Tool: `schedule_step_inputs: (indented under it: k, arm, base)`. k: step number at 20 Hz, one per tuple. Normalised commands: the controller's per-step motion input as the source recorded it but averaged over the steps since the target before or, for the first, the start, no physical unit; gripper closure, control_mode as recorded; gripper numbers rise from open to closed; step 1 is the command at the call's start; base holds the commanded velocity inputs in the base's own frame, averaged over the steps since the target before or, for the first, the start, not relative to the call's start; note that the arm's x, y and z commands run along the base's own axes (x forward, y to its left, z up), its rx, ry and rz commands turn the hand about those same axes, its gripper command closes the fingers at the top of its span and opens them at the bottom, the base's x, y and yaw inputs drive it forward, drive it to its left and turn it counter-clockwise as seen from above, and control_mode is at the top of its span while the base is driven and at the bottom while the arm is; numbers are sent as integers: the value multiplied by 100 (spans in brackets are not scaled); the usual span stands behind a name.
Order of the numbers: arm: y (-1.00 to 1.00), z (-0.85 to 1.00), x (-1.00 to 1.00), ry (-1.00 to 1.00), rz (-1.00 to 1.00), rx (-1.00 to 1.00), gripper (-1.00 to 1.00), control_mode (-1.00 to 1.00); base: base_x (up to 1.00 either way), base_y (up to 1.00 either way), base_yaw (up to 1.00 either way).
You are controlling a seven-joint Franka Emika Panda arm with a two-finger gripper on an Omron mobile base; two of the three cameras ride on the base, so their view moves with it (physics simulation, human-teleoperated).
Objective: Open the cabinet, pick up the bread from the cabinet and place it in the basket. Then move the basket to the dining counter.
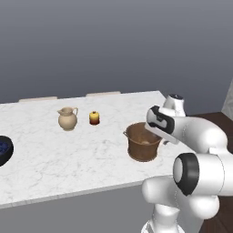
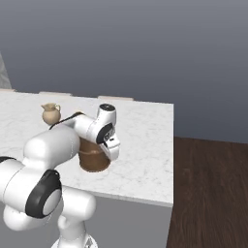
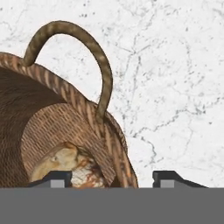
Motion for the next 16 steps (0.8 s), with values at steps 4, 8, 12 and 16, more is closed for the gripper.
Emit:
schedule_step_inputs:
  k: [4,8,12,16]
  arm:
    - [1,25,0,3,0,-6,-100,-100]
    - [0,53,-26,-1,4,-3,-100,-100]
    - [0,73,-63,-7,9,-3,-100,-100]
    - [0,68,-95,-24,6,0,-100,-100]
  base:
    - [0,0,0]
    - [0,0,0]
    - [0,0,0]
    - [0,0,0]
